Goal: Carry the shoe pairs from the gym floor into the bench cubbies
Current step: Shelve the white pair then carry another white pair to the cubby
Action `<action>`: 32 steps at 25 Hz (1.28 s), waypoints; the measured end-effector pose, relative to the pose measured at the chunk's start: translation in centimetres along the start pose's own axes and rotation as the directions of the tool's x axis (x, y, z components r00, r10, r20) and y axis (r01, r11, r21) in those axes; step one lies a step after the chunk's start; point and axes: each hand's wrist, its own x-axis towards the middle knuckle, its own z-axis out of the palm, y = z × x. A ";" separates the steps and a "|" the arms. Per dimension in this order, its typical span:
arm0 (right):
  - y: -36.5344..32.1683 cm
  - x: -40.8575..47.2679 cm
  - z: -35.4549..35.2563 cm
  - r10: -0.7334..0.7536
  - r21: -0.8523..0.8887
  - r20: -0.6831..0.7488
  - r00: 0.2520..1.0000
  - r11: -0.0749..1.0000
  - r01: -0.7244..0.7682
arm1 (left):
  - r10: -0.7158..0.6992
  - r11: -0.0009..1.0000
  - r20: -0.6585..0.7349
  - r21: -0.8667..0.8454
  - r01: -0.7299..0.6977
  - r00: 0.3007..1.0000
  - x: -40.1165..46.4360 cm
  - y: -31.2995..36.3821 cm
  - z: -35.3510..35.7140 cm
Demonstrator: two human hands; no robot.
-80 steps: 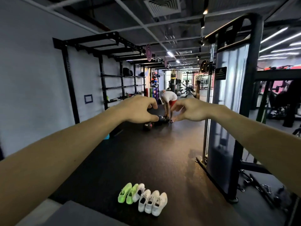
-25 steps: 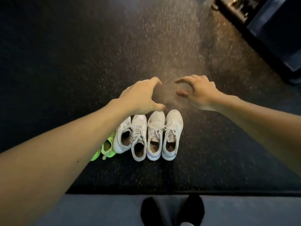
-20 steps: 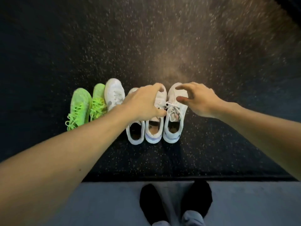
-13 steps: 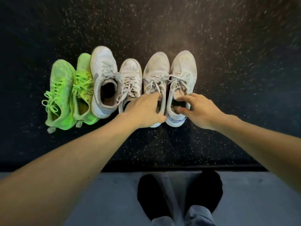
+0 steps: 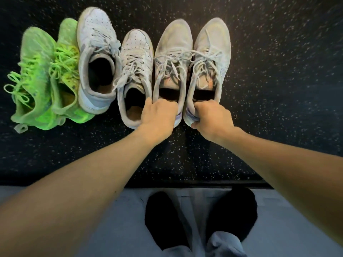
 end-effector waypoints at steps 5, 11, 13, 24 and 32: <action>0.2 -1.6 -0.5 -0.015 0.045 -0.092 0.996 0.999 0.019 | 0.033 0.994 -0.062 -0.106 -0.039 0.998 -1.3 0.7 -1.8; -0.5 -3.8 -7.4 -0.036 0.094 -0.196 0.980 0.994 0.055 | 0.022 0.979 -0.111 -0.197 -0.044 0.994 -3.8 1.8 -9.3; -1.3 -4.9 -11.5 -0.048 0.089 -0.247 0.968 0.993 0.072 | 0.027 0.975 -0.147 -0.212 -0.059 0.989 -5.0 1.8 -13.5; -10.5 -13.8 -47.7 -0.243 -0.064 -0.572 0.783 0.965 0.253 | 0.041 0.988 -0.493 -0.108 -0.108 0.869 -16.9 1.9 -49.3; -19.5 -29.2 -76.2 -0.362 -0.227 -0.753 0.549 0.927 0.299 | 0.151 0.983 -0.745 0.041 -0.181 0.650 -33.9 3.4 -77.4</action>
